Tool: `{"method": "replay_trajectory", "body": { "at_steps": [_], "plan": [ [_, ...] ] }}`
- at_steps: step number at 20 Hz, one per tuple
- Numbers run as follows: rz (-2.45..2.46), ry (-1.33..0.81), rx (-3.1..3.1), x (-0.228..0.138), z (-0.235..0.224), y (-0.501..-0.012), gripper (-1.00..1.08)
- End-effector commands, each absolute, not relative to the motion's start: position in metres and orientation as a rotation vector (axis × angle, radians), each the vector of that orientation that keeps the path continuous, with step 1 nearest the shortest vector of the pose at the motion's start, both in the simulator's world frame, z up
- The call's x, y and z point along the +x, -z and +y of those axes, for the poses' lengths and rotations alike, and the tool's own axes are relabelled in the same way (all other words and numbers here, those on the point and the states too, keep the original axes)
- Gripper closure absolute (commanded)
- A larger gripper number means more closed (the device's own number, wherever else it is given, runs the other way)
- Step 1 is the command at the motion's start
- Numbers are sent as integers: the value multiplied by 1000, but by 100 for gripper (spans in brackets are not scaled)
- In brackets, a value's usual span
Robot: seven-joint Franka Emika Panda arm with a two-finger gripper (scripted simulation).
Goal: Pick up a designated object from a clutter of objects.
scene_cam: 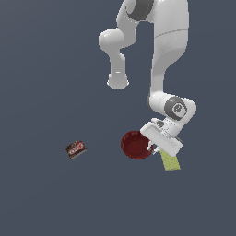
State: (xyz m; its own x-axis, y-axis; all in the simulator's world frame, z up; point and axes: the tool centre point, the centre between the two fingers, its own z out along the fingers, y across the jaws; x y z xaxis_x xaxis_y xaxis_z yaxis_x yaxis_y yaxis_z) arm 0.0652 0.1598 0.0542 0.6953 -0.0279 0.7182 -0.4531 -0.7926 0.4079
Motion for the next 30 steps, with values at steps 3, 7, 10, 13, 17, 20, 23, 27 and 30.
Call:
{"method": "replay_trajectory", "body": {
  "at_steps": [3,7,10,13,17,20,23,27,30],
  "plan": [
    [-366,-976,2331,60,168,-71,108],
    [-366,-975,2332,52,176,-94,108],
    [-365,-975,2332,44,185,-117,108],
    [-365,-973,2333,35,196,-145,108],
    [-364,-972,2334,20,213,-188,108],
    [-364,-970,2335,9,226,-222,108],
    [-364,-969,2336,-2,239,-255,108],
    [-365,-968,2336,-15,256,-298,108],
    [-366,-968,2337,-24,268,-328,108]
  ]
}}
